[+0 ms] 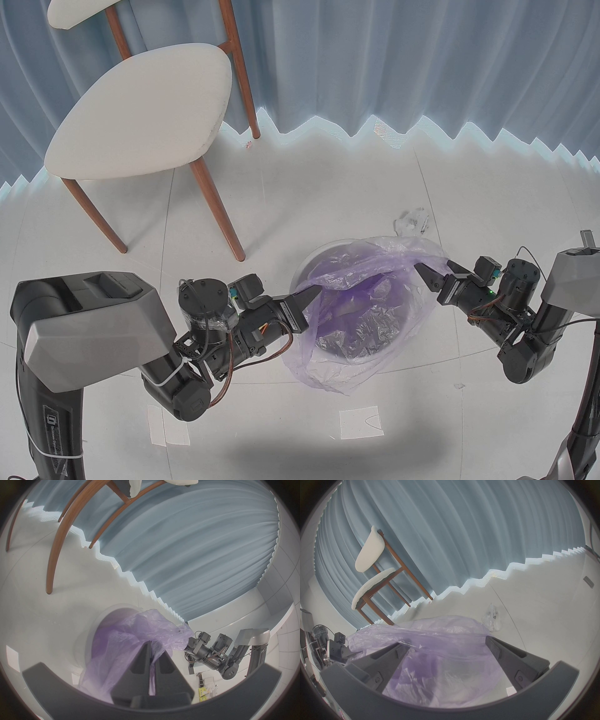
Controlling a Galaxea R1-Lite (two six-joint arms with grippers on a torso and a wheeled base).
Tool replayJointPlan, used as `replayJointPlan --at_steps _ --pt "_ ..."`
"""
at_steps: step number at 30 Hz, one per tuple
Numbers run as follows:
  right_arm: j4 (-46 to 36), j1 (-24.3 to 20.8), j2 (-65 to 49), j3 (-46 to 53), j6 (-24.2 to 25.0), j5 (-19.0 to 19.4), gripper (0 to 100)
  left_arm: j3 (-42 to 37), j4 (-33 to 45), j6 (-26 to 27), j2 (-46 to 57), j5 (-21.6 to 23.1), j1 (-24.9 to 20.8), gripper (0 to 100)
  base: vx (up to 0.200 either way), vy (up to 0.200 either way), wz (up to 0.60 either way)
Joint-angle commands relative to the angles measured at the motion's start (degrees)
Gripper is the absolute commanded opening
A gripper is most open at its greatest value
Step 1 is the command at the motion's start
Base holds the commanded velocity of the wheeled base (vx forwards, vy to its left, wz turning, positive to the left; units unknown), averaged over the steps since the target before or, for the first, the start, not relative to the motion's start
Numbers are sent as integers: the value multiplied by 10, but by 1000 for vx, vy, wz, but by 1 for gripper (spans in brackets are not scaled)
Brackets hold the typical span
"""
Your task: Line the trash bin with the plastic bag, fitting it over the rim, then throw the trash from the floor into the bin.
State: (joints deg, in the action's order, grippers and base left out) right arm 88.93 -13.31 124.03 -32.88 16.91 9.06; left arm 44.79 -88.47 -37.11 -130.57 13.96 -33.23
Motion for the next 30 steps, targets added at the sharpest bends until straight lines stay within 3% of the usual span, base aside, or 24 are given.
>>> replayJointPlan --at_steps 1,8,12,15,19,30 --pt "8 -1 26 -41 2 1 100 13 0 -1 3 1 14 0 0 0 0" --pt "7 -4 49 -84 7 1 100 39 0 -2 -10 2 35 0 0 0 0" --pt "-2 -4 79 -140 7 1 100 73 1 -4 -30 25 64 0 0 0 0" --pt "-40 -3 94 -178 7 2 100 91 5 -8 -41 70 93 0 0 0 0" --pt "-62 -3 105 -219 7 10 100 117 6 -14 -61 78 100 0 0 0 0" --pt "-111 -6 113 -287 14 10 100 181 7 -112 -75 92 110 0 0 0 0"
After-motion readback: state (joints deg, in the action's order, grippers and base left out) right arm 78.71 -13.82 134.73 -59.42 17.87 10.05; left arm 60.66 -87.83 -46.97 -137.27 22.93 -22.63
